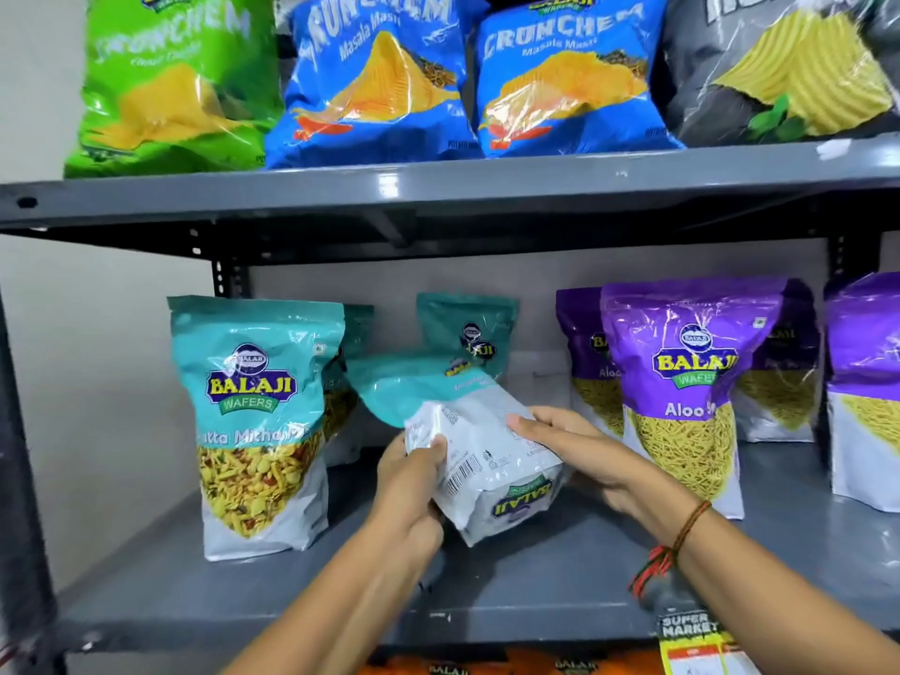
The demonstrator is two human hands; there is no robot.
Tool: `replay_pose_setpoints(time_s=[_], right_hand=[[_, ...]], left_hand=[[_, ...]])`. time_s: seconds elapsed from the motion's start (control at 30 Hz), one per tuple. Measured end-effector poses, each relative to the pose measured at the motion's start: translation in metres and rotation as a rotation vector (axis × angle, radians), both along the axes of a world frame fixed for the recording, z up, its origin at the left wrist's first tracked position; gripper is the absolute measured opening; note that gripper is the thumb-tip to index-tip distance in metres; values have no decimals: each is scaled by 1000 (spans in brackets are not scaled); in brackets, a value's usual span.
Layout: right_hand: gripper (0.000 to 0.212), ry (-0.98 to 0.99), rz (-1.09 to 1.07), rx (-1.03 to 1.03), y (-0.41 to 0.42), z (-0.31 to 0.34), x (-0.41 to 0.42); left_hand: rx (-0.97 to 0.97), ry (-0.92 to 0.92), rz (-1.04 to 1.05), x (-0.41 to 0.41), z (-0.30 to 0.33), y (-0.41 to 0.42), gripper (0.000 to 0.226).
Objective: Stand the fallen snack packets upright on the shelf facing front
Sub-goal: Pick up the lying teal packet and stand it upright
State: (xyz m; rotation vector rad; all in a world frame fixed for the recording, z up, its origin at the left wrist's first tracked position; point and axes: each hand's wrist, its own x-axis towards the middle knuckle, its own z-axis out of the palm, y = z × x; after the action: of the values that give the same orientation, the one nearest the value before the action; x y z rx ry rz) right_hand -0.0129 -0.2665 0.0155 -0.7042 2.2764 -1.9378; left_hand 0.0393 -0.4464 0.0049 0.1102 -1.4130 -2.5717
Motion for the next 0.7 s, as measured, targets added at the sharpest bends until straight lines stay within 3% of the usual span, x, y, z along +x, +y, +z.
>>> replay_pose_setpoints(time_s=[0.07, 0.13, 0.23, 0.33, 0.5, 0.6, 0.7], right_hand=[[33, 99, -13, -88, -4, 7, 4], [44, 198, -47, -112, -8, 6, 2], [67, 354, -160, -19, -11, -10, -4], [77, 396, -246, 132, -11, -38, -14], [83, 445, -288, 274, -14, -59, -14], [94, 508, -474, 238, -20, -56, -12], [75, 542, -561, 108, -33, -67, 10]], left_hand=[[-86, 109, 0, -5, 16, -5, 29], [-205, 211, 20, -14, 22, -12, 31], [-437, 297, 56, -36, 10, -29, 44], [-540, 311, 2, -49, -17, -40, 44], [-486, 263, -119, -57, -44, -48, 37], [-429, 235, -147, -60, -39, -53, 41], [-371, 160, -166, -52, -30, -49, 45]])
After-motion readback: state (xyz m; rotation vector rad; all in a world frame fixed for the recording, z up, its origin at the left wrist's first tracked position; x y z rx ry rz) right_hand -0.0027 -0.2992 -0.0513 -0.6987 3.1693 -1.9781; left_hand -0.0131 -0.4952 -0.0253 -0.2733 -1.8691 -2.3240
